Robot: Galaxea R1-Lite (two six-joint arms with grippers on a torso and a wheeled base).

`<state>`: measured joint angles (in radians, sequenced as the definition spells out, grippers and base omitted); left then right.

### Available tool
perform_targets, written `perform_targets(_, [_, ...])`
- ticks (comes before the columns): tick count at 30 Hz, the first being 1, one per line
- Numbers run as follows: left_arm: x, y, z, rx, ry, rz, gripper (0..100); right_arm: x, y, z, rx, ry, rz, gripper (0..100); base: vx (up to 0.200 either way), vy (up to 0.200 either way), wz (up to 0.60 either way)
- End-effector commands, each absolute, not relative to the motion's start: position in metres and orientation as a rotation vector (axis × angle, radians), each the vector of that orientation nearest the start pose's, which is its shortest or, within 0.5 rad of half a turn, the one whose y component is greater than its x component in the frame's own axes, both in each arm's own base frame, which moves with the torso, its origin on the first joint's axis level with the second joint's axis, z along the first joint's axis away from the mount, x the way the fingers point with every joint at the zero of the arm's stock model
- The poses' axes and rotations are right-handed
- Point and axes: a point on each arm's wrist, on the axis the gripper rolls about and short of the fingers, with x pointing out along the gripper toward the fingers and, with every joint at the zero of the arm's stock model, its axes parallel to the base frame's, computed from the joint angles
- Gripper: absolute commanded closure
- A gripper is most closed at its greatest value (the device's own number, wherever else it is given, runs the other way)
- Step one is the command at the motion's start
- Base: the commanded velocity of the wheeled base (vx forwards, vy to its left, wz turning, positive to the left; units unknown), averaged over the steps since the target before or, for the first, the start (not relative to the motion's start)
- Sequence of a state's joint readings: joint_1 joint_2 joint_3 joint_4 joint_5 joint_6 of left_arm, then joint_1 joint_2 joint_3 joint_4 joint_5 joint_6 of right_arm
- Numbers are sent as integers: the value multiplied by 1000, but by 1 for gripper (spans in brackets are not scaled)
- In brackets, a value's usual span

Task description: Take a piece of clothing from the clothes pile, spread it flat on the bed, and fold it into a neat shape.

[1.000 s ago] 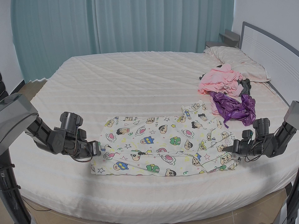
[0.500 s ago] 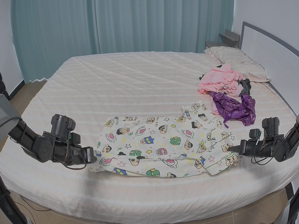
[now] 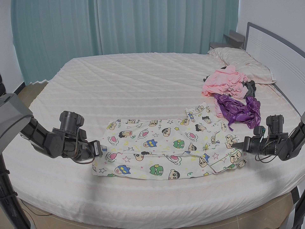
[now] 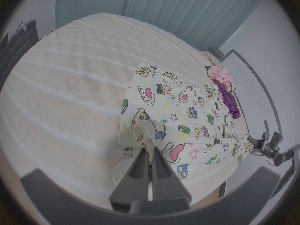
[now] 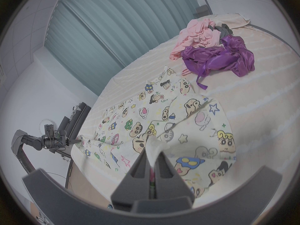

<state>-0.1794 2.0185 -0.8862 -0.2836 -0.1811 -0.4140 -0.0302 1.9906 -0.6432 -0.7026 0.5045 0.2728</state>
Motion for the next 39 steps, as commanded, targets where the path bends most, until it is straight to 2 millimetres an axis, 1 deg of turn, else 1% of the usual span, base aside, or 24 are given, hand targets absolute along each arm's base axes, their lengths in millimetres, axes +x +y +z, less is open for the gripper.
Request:
perform_targets(1, [367,-70,35,-405,952,-130,100,337,2,46,430,700,358,100,0,0,0])
perform_targets(3, [373,-71,30,-406,954,-129,100,343,3,41,428,707,354,100,0,0,0])
perform_targets(7, [385,-74,20,-413,958,-127,100,355,12,29,445,729,337,100,0,0,0])
perform_targets(9, [391,-76,19,-435,949,-120,100,361,16,26,453,728,325,100,0,0,0])
perform_targets(14, [401,-78,20,-482,931,-103,100,372,16,19,450,726,303,100,0,0,0])
perform_targets(20, [405,-79,17,-484,938,-98,100,374,16,15,450,735,292,100,0,0,0])
perform_targets(25, [409,-79,17,-491,932,-52,100,375,13,16,448,729,273,100,0,0,0])
perform_targets(32, [409,-78,17,-491,932,-39,100,375,8,13,441,730,226,100,0,0,0])
perform_targets(33, [408,-79,18,-490,935,-40,100,373,8,12,443,736,226,0,0,0,0])
perform_targets(35, [408,-79,17,-489,944,-37,100,371,8,10,444,746,225,0,0,0,0])
perform_targets(36, [407,-79,17,-488,948,-35,0,371,8,10,444,747,224,0,0,0,0])
perform_targets(39, [406,-80,17,-486,955,-36,0,371,6,15,445,732,219,0,0,0,0])
